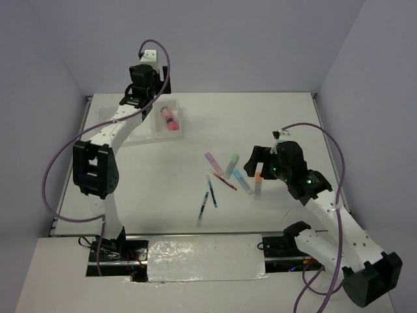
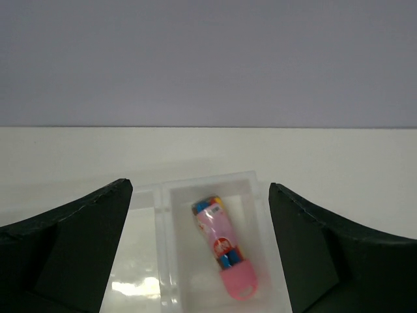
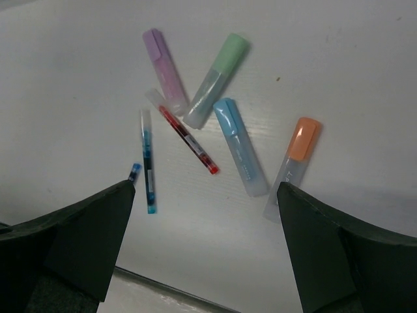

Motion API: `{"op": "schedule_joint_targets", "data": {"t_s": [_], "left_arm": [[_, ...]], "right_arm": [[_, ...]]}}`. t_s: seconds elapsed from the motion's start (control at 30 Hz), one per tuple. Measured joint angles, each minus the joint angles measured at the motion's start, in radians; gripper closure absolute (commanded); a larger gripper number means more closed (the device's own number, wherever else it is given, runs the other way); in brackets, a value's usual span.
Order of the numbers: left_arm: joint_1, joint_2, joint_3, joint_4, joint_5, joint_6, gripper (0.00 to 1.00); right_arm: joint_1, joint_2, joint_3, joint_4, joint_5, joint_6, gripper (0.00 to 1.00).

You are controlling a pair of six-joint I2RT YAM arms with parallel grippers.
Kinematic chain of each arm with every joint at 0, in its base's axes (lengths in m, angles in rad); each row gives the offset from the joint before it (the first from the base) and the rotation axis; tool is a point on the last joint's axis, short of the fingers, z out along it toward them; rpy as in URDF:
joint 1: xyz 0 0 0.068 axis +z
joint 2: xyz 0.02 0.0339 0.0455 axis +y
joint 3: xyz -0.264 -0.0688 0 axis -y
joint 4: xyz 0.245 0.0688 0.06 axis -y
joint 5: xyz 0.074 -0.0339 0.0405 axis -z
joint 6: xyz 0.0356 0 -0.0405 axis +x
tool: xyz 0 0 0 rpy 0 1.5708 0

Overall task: Sort the stationery into containers
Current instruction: Pick up the stationery from the center of the board.

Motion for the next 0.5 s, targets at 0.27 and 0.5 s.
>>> {"op": "schedule_joint_targets", "data": {"t_s": [0.27, 0.5], "left_arm": [[-0.025, -0.447, -0.034, -0.419, -0.011, -0.341, 0.01], [-0.053, -0.896, -0.462, -0.594, 0.067, -0.439, 0.01]], "right_arm": [[0.195, 0.417, 0.049, 0.058, 0.123, -0.041, 0.38], [0.233, 0.671, 0.22, 0.062, 0.256, -0.014, 0.39]]}}
